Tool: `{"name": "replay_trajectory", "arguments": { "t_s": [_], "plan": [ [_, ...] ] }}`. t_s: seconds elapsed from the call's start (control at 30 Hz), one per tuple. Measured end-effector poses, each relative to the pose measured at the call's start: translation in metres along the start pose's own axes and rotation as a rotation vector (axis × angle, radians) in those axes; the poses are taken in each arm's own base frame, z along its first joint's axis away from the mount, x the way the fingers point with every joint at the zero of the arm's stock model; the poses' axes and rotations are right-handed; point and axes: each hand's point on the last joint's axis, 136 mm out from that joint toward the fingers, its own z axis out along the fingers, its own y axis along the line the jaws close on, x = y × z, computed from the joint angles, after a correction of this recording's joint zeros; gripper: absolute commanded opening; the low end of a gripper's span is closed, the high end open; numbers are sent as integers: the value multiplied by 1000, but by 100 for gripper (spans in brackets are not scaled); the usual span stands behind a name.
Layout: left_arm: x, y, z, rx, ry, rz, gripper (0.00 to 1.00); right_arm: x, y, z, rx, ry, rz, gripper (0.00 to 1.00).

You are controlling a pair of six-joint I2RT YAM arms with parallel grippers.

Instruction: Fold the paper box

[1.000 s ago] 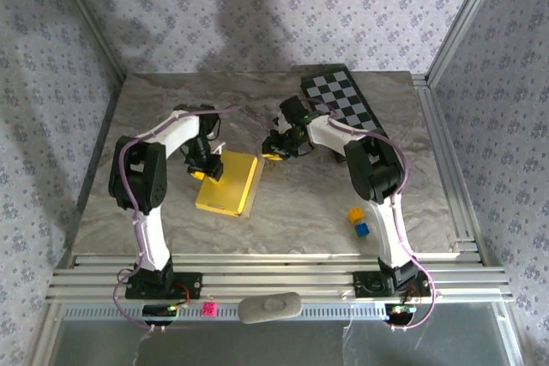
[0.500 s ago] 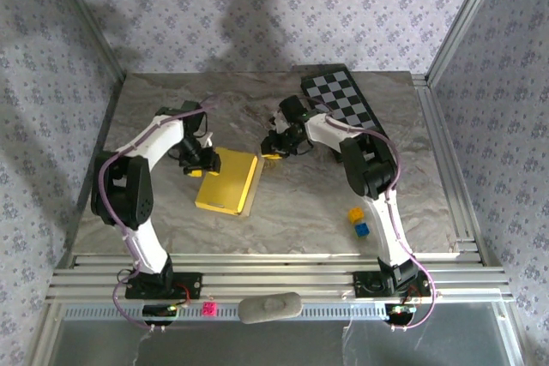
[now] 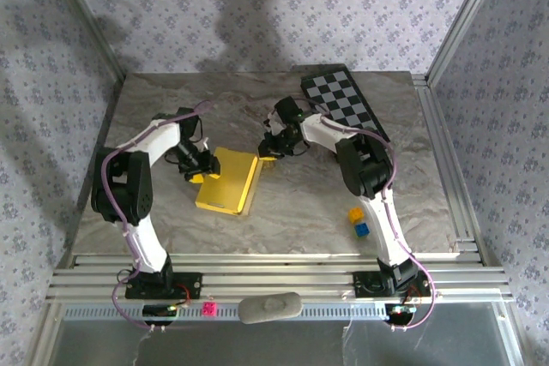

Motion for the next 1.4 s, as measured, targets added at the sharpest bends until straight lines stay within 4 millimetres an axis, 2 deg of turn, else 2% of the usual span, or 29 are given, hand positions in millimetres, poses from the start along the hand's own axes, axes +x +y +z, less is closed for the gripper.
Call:
{"name": "replay_trajectory", "arguments": {
  "t_s": [0.07,0.23,0.47,0.57,0.87,1.17,1.3,1.4],
  "plan": [
    [0,0,0,2,1,-1,51,0,-1,0,10,-2,-13,0],
    [-2,0,0,11,-3,-5,51,7,1,-7,63,-28,-84,0],
    [-8,6,0,22,6,-33,50,17,24,-32,116,-91,-275,0],
    [-11,4,0,26,15,-28,50,19,27,-38,134,-110,-335,0],
    [-16,3,-1,27,8,-12,49,37,19,-34,214,-99,-465,0],
    [-15,-2,2,-35,18,49,49,41,31,-44,245,-123,-570,0],
    [-17,-11,0,-121,-4,117,51,47,24,-41,252,-108,-565,0],
    [-18,-22,-8,-159,-48,141,52,55,19,-37,255,-86,-559,0]
  ]
}}
